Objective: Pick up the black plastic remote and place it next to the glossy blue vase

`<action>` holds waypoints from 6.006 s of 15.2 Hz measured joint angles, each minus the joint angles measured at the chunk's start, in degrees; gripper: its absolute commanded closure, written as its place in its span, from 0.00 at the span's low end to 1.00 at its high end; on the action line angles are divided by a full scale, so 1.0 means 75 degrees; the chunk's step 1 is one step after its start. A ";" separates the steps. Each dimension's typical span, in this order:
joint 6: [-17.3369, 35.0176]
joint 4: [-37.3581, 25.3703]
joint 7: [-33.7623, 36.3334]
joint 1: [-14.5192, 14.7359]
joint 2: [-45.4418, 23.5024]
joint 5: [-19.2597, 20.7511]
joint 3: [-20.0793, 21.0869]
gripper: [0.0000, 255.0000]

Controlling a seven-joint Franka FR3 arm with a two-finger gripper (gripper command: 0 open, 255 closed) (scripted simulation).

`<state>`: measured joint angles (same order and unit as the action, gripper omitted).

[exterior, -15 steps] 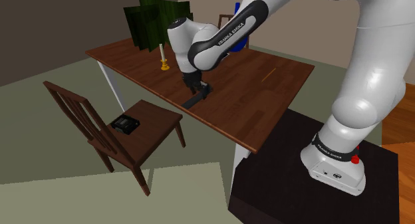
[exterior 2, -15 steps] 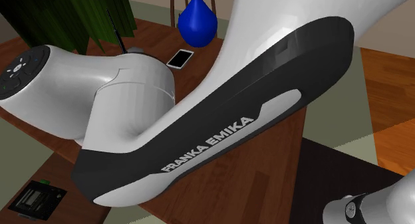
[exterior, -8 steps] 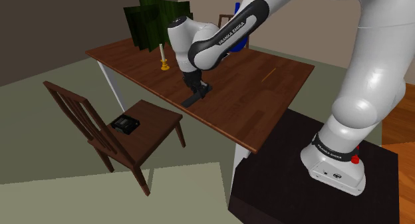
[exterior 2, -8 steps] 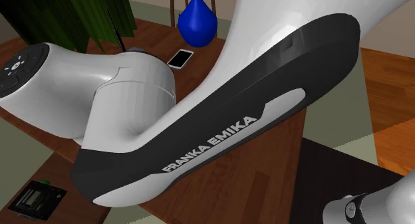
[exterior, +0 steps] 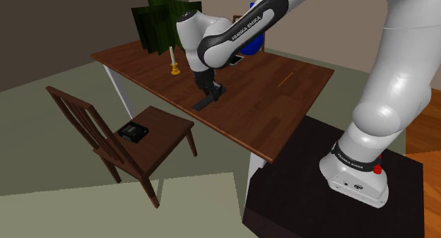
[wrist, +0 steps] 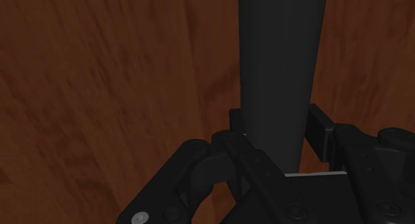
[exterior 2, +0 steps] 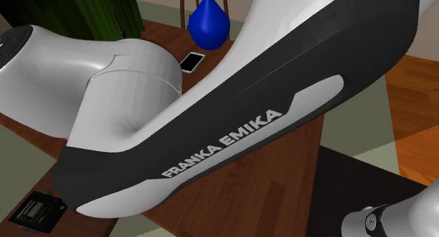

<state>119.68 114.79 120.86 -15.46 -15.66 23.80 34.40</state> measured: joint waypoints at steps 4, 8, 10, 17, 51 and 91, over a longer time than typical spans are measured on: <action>-0.0305 -0.0124 -0.0225 -0.0077 0.0271 -0.0231 0.0067 1.00; -0.0619 -0.0288 -0.0409 -0.0122 0.0492 -0.0425 0.0120 1.00; -0.0794 -0.0403 -0.0487 -0.0132 0.0582 -0.0510 0.0144 1.00; -0.1384 -0.0780 -0.0744 -0.0167 0.0896 -0.0781 0.0207 1.00; -0.4733 -0.4114 -0.1477 -0.0001 0.1016 -0.0996 0.0341 1.00; -0.4851 -0.4898 -0.6369 -0.2673 0.1588 -0.1251 -0.1734 1.00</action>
<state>83.30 78.05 73.09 -35.51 -3.75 14.42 21.40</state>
